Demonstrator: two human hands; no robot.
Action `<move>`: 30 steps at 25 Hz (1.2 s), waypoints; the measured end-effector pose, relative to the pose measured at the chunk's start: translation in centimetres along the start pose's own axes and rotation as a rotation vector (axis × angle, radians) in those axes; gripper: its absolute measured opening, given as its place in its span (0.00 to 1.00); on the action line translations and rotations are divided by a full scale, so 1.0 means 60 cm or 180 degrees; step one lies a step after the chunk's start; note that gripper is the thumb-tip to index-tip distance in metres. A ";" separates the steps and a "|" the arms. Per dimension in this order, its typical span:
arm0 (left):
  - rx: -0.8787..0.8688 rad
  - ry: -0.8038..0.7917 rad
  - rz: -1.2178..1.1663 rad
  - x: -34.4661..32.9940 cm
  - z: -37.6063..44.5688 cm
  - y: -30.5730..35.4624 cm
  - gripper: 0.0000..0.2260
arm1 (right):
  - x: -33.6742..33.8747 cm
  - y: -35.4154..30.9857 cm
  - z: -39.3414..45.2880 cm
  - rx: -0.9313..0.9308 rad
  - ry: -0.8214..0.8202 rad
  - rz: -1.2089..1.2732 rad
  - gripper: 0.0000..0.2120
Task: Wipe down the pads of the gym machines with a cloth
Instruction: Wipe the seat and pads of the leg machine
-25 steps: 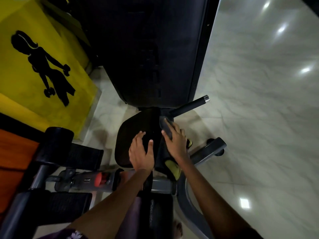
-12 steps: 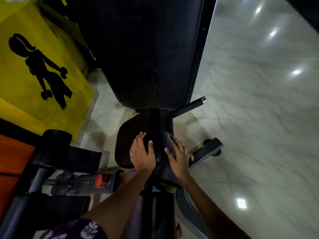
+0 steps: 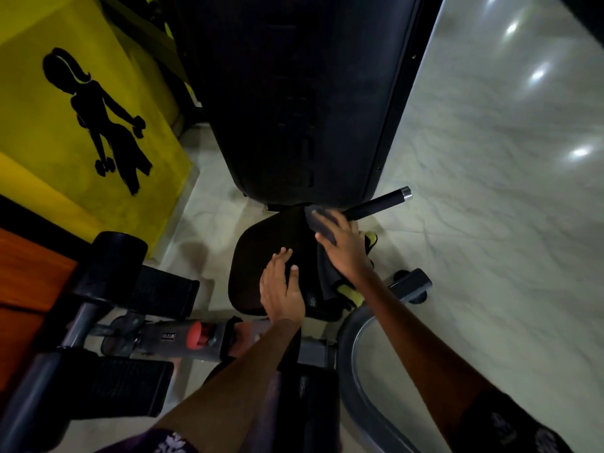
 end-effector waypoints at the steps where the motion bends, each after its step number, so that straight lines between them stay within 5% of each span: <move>1: 0.0076 -0.0045 -0.0212 -0.001 -0.001 -0.004 0.17 | -0.005 -0.008 -0.035 0.0249 0.0014 -0.0045 0.22; 5: 0.0938 -0.0227 -0.2061 0.025 0.018 -0.022 0.13 | -0.020 -0.030 -0.165 0.0710 0.0036 -0.0099 0.22; 10: 0.0690 -0.0644 0.0258 0.014 0.043 -0.076 0.18 | -0.006 -0.042 -0.137 0.1332 -0.0012 -0.0405 0.20; 17: 0.0572 -0.0596 0.0274 0.013 0.039 -0.081 0.19 | 0.002 -0.070 0.055 0.0158 -0.0142 -0.0961 0.20; 25: 0.0490 -0.0417 0.0316 0.016 0.039 -0.081 0.19 | -0.011 -0.095 -0.075 0.1073 -0.0323 -0.1194 0.24; 30: 0.0511 -0.0402 0.0332 0.015 0.039 -0.080 0.19 | -0.005 -0.090 -0.024 0.0751 -0.0486 -0.1164 0.18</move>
Point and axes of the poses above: each hand's wrist, its own z-axis towards the middle knuckle, its own x-axis out of the back of the hand, y = z × x, the point moved 4 cm from there along z, towards the middle knuckle, and after that the axes turned 10 degrees about z, right-handed, at the moved point
